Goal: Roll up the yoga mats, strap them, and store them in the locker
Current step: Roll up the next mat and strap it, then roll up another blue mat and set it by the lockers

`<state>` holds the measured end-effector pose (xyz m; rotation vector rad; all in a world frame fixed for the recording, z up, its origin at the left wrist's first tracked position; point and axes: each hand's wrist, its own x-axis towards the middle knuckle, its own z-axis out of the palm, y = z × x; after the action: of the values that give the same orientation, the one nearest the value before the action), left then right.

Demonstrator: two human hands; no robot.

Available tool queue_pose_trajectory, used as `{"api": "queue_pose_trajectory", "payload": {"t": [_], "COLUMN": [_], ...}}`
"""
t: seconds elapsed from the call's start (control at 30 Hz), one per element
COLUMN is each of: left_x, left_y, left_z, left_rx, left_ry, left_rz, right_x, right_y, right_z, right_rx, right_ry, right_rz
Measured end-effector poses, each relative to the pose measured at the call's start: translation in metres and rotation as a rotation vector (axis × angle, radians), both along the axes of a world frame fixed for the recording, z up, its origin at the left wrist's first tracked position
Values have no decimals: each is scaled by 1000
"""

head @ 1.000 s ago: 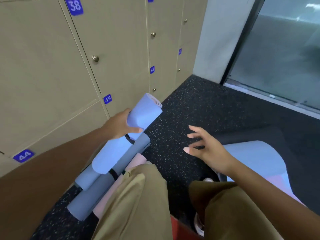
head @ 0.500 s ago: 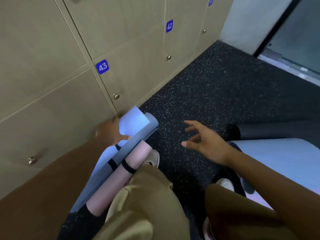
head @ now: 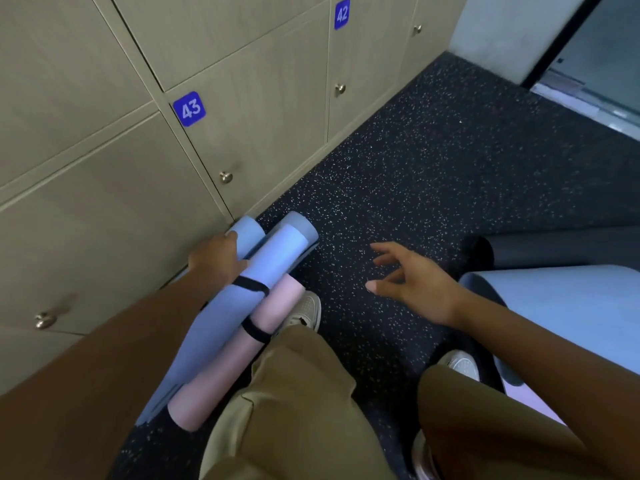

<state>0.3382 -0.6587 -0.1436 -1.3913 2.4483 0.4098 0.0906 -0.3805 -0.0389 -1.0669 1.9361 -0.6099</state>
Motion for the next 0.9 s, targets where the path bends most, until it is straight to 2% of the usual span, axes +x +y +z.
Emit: {"api": "queue_pose_trajectory", "payload": {"t": [0.2,0.47,0.73,0.9], "left_x": [-8,-72,-165,-197], "left_y": [12,50,139,204], "left_z": [18,65,155,169], "left_rx": [31,-28,-52,-29], "left_ry": [69,146,287,288], "left_rz": [-50,-311,-554,-671], "right_x": [0,-26,-68,-108], "right_y": [6,44,118,175], "right_z": [3,27,65,55], "right_rx": [-4,-18,8,98], "right_ry": [13,93,226,294], "right_rz": [-1,-52,-137,-248]}}
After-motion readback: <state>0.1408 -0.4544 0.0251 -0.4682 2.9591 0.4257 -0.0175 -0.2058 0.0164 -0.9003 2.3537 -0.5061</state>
